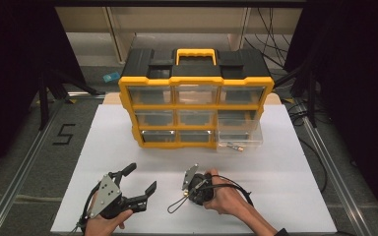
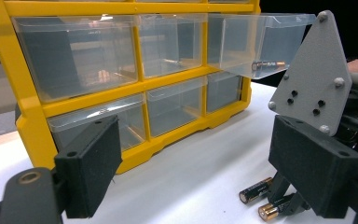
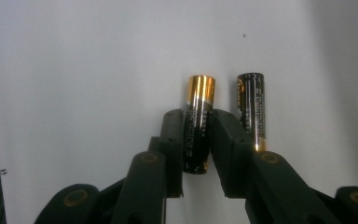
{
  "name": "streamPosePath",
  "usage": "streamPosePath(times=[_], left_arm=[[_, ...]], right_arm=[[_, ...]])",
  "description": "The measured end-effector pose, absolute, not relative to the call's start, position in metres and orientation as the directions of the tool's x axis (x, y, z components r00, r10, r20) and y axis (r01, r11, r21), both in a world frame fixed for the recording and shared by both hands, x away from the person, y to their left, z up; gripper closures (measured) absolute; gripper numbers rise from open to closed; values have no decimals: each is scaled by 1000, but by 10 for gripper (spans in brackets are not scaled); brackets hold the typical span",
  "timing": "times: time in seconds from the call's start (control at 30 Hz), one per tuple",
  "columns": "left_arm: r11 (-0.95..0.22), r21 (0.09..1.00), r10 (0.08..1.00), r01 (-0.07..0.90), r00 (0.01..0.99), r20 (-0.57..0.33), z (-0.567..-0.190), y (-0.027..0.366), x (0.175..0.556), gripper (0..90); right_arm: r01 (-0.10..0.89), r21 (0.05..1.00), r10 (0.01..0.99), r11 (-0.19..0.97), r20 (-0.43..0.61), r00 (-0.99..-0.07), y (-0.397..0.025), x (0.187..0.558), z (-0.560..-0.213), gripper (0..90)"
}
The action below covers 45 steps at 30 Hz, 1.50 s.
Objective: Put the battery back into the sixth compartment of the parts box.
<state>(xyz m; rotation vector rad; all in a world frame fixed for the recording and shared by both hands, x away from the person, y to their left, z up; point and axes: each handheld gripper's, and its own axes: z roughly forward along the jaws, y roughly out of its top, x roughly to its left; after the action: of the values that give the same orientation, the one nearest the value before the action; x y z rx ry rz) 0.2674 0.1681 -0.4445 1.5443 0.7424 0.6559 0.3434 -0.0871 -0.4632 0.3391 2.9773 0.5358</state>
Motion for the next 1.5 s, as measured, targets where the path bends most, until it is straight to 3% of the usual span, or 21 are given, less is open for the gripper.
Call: streamPosePath(times=[0.33,0.77,1.07,1.5], left_arm=[[-52,995,775,84,632,-12,-444,168,267,164],[-55,995,775,84,631,-11,-444,168,267,164],[-54,995,776,84,631,-11,-444,168,267,165],[-54,995,776,83,631,-11,-444,168,267,165]], right_arm=[[191,378,235,906,-74,-969,-88,342,-451,767],[141,532,274,835,-180,-945,-107,344,-399,767],[135,618,320,774,-198,-927,-121,343,-369,768],[101,689,356,718,-238,-904,-135,340,-341,768]])
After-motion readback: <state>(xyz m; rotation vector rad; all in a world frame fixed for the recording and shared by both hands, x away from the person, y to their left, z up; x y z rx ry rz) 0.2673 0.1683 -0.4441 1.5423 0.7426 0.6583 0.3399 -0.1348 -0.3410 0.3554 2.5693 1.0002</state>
